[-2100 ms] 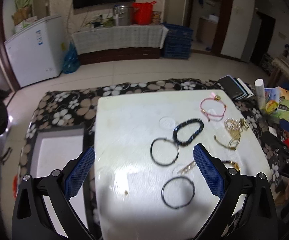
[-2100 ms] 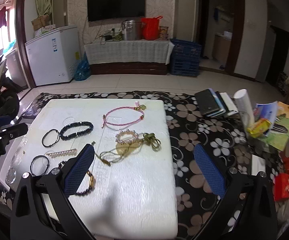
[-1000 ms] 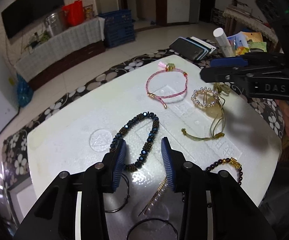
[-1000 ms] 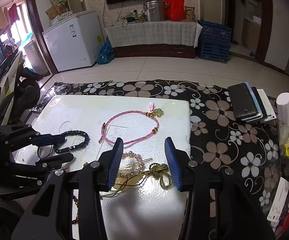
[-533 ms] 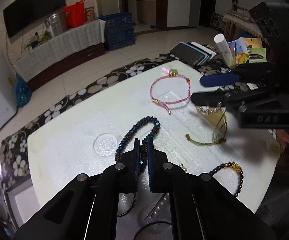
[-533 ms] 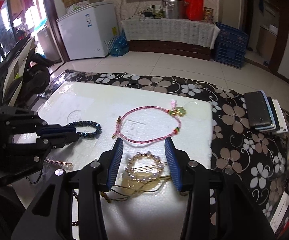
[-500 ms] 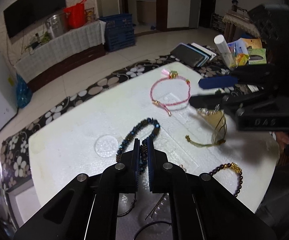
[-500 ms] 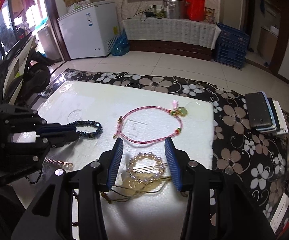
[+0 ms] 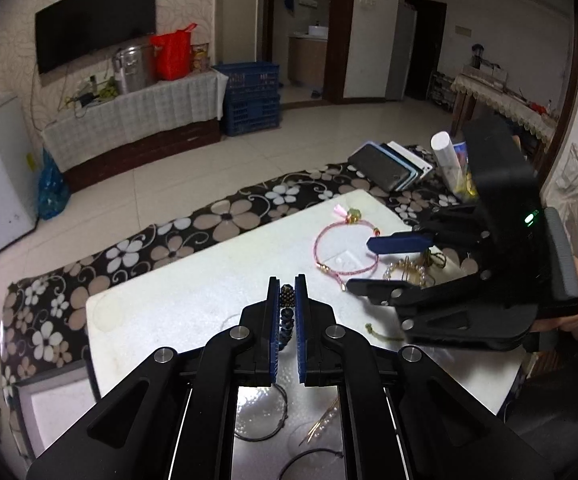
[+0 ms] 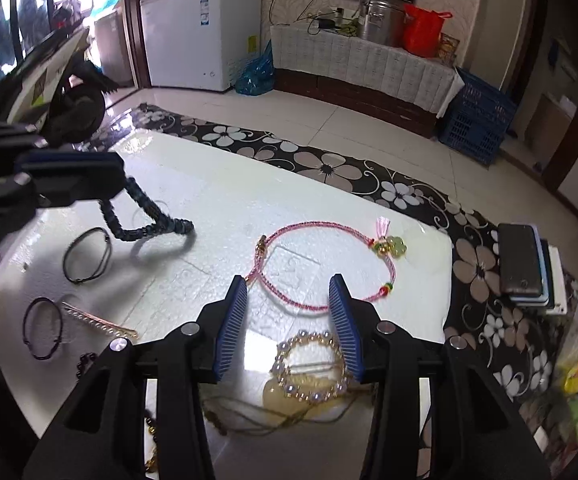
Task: Organize jewelry
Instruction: 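Grasp the black crystal bracelet with the left tool while the right tool grasps the pink cord bracelet, then carry both held bracelets over to the white tray beside the table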
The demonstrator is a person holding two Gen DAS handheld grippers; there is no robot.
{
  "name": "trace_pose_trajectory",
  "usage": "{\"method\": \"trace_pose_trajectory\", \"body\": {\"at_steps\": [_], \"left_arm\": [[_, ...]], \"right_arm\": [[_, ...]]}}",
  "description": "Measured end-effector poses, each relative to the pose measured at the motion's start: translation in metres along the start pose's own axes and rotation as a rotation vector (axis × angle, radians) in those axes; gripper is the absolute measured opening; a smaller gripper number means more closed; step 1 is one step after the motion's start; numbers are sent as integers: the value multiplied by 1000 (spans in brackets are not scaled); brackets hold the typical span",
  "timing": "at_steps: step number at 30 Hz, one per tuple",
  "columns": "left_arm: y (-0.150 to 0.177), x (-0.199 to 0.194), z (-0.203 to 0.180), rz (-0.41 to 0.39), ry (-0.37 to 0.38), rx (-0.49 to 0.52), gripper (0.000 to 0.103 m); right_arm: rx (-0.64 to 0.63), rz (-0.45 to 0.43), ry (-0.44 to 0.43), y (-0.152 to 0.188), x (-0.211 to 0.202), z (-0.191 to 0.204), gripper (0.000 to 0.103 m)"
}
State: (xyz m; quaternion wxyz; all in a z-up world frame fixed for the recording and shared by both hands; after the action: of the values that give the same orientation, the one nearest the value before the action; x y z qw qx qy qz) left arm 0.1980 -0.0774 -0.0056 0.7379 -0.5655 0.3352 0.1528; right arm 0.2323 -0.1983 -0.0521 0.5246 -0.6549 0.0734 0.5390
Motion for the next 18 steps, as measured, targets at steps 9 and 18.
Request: {"method": "trace_pose_trajectory", "body": {"at_steps": [9,18], "left_arm": [[-6,0,6,-5,2,-27,7],[-16,-10,17,-35,-4,-63,7]], "right_arm": [[38,-16,-84,-3,-1,0,2],[62,-180,-103,-32,-46,8,2]]}}
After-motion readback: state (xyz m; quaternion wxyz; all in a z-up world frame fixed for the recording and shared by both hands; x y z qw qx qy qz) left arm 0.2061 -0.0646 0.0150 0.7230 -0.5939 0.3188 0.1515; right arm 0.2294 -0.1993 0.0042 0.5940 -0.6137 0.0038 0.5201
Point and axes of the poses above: each gripper's, at about its wrist camera, not at the fingertips, and x roughly the way its jaws point, z to its left, y to its underside, the point moved 6 cm from there along x, roughly the way its jaws point, and after that the axes turned 15 degrees about -y, right-handed, at the moved point
